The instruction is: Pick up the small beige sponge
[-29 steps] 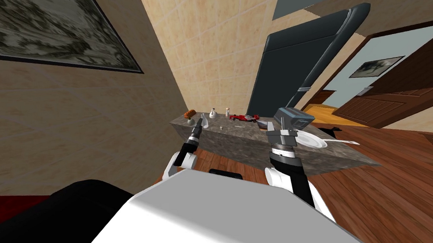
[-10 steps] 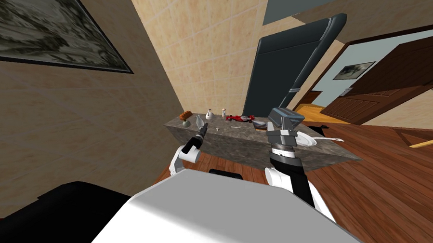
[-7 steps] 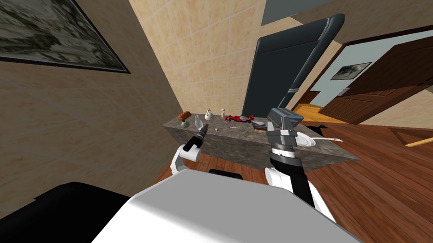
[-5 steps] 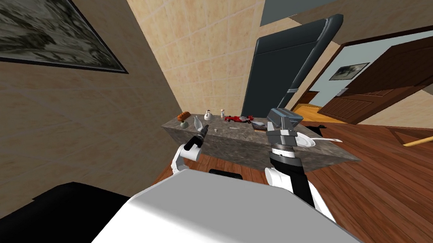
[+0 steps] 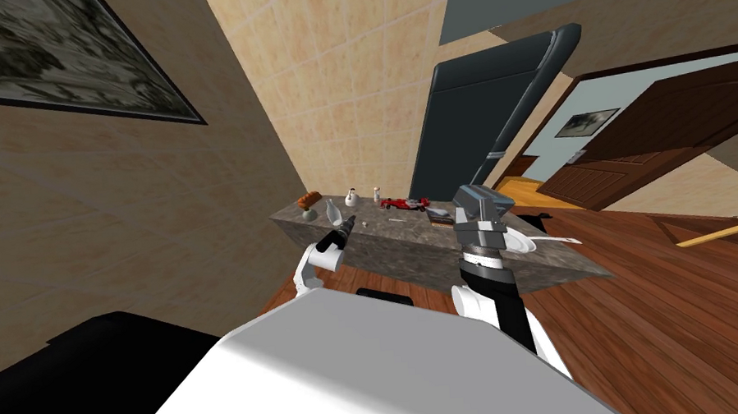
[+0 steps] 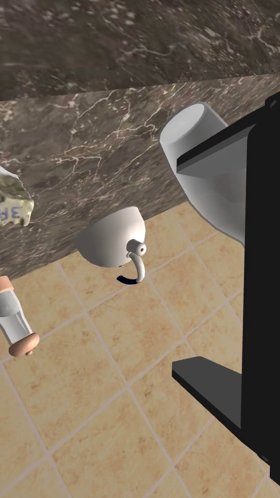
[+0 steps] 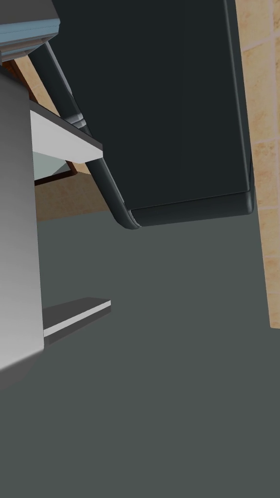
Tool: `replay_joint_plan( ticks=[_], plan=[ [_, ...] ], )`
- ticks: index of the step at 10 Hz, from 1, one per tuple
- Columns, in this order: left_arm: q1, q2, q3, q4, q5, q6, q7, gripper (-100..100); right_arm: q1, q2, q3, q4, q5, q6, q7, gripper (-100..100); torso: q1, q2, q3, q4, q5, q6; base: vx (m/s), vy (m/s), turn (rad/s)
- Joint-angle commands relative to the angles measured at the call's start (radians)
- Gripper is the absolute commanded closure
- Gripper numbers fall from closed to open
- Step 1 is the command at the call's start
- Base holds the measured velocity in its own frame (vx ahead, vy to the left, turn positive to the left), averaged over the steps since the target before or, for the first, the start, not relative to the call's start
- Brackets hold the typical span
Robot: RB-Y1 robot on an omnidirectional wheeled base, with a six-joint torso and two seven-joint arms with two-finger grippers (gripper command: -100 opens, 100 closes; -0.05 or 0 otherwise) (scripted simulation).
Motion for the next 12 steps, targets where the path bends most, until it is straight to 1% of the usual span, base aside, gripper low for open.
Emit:
replay_joint_plan(
  ticks=[1, 2, 3, 4, 5, 6, 7, 8, 9, 12],
  plan=[
    [-0.012, -0.002, 0.003, 0.009, 0.0, 0.036, 0.0, -100, 0.0, 0.0, 0.0, 0.0, 0.0, 0.0, 0.0, 0, 0.0, 0.0, 0.0, 0.0, 0.0, 0.0, 0.061, -0.03, -0.017],
    [-0.025, -0.005, 0.007, 0.019, 0.002, 0.071, 0.0, -100, 0.0, 0.0, 0.0, 0.0, 0.0, 0.0, 0.0, 0, 0.0, 0.0, 0.0, 0.0, 0.0, 0.0, 0.082, -0.037, -0.038],
    [-0.025, -0.005, 0.007, 0.019, 0.002, 0.079, 0.0, -100, 0.0, 0.0, 0.0, 0.0, 0.0, 0.0, 0.0, 0, 0.0, -0.001, -0.001, 0.0, 0.0, 0.0, 0.058, -0.031, -0.015],
    [-0.037, -0.007, 0.012, 0.029, 0.003, 0.118, 0.001, -100, 0.0, 0.0, 0.0, 0.0, 0.0, 0.0, 0.0, 0, 0.0, 0.0, 0.0, 0.0, 0.0, 0.0, 0.054, -0.027, -0.037],
    [-0.048, -0.01, 0.017, 0.039, 0.005, 0.142, 0.002, -100, 0.0, 0.0, 0.0, 0.0, 0.0, 0.0, 0.0, 0, 0.0, 0.0, 0.0, 0.0, 0.0, 0.0, 0.089, -0.049, -0.055],
    [-0.048, -0.01, 0.017, 0.039, 0.005, 0.159, 0.002, -100, 0.0, 0.0, 0.0, 0.0, 0.0, 0.0, 0.0, 0, -0.001, -0.001, -0.001, 0.0, 0.0, 0.0, 0.081, -0.034, -0.01],
    [-0.058, -0.012, 0.022, 0.05, 0.006, 0.196, 0.003, -100, 0.0, 0.0, 0.0, 0.0, 0.0, 0.0, 0.0, 0, 0.0, -0.001, -0.001, 0.0, 0.0, 0.0, 0.082, -0.027, -0.034],
    [-0.067, -0.014, 0.027, 0.06, 0.008, 0.222, 0.004, -100, 0.0, 0.0, 0.0, 0.0, 0.0, 0.0, 0.0, 0, 0.0, -0.001, -0.001, 0.0, 0.0, 0.0, 0.101, -0.043, -0.051],
    [-0.067, -0.014, 0.027, 0.06, 0.008, 0.23, 0.004, -100, 0.0, 0.0, 0.0, 0.0, 0.0, 0.0, 0.0, 0, -0.001, -0.002, -0.001, -0.001, 0.0, 0.0, 0.071, -0.032, -0.011],
    [-0.087, -0.016, 0.038, 0.091, 0.011, 0.32, 0.008, -100, 0.0, 0.0, 0.0, 0.0, 0.0, 0.0, 0.0, 0, 0.0, -0.001, 0.0, 0.0, 0.0, 0.0, 0.084, -0.035, -0.039]
  ],
)
